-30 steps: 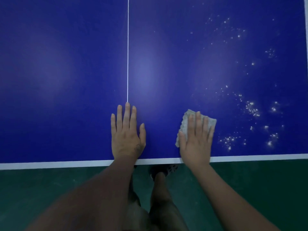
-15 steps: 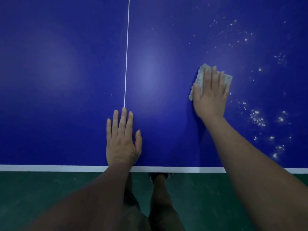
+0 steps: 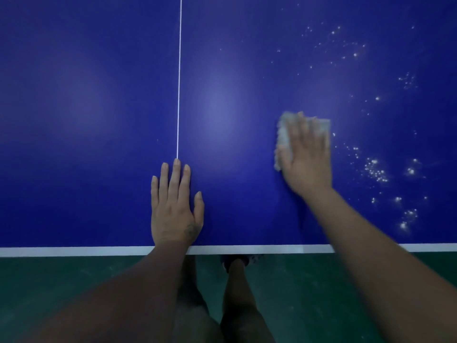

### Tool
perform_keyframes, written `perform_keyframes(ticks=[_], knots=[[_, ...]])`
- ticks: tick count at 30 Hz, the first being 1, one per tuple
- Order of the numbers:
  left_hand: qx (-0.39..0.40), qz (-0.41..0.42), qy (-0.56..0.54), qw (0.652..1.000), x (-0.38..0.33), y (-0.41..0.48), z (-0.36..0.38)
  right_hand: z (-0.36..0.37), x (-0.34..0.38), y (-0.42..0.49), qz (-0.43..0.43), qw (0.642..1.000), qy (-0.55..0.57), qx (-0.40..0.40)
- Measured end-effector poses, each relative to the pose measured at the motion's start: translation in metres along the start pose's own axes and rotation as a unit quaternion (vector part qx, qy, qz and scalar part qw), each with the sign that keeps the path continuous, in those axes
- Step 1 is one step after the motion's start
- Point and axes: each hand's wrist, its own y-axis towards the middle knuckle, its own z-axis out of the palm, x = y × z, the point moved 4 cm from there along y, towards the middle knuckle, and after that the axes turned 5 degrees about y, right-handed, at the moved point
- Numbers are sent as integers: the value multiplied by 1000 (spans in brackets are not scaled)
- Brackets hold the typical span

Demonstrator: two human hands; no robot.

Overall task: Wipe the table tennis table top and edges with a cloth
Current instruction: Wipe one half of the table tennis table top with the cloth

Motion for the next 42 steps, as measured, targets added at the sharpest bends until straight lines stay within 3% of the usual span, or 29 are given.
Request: perform_keyframes(ticks=[3, 5, 7, 10, 14, 16, 19, 22, 24, 28, 32, 34, 38, 42], knots=[[4, 1, 1, 1000, 0, -1, 0, -9, -28, 9, 142, 989, 36, -14], [8, 0, 0, 1000, -1, 0, 0, -4, -6, 1, 153, 988, 24, -27], [11, -1, 0, 1000, -1, 0, -1, 7, 37, -22, 90, 996, 8, -16], [9, -1, 1, 1000, -1, 0, -1, 25, 96, -77, -71, 997, 5, 39], [5, -2, -5, 1000, -2, 0, -3, 29, 80, -104, -188, 981, -2, 52], [9, -5, -4, 1000, -1, 0, -3, 23, 46, -86, -152, 987, -17, 37], [8, -6, -2, 1000, -1, -1, -3, 10, -7, -56, -1, 1000, -13, 25], [8, -5, -2, 1000, -2, -1, -3, 6, -12, -51, 112, 994, -3, 1], [6, -6, -5, 1000, -2, -1, -3, 11, 17, -61, 108, 994, -1, 2], [1, -8, -6, 1000, -3, -1, -6, 31, 74, -113, -39, 999, 16, 30], [2, -5, -4, 1000, -4, -1, -7, 31, 48, -149, -104, 994, 17, 37], [3, -6, 0, 1000, -4, -2, -8, 26, 12, -152, -80, 996, -4, 49], [4, -5, 4, 1000, -5, -2, -10, 11, -60, -156, 55, 998, -19, 37], [-1, -6, 0, 1000, -6, -3, -10, 10, -51, -151, 119, 993, -8, 24]])
